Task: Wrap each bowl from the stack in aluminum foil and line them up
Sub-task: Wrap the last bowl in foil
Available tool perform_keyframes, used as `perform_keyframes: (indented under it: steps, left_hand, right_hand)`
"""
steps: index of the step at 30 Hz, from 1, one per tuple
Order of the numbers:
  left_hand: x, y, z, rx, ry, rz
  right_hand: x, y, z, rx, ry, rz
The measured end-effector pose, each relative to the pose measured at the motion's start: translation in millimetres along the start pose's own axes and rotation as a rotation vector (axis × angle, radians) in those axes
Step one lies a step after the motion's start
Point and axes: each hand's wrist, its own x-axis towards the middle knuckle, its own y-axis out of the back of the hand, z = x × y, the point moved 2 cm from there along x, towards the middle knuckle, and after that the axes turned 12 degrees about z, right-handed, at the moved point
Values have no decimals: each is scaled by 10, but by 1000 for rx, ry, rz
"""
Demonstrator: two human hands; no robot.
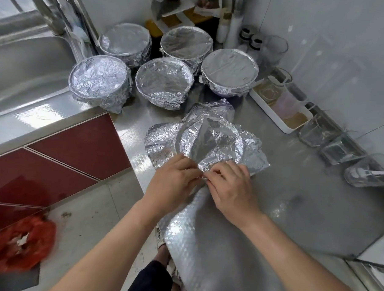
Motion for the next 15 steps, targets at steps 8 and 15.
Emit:
perform_keyframes:
  steps: [8, 15]
  left_hand:
    - [3, -30, -95, 13, 2, 106]
    - [-84, -21, -48, -4, -26, 50]
  right_hand:
    - [4, 95, 205, 35, 39, -39]
    - [-38, 43, 208, 4, 106, -33]
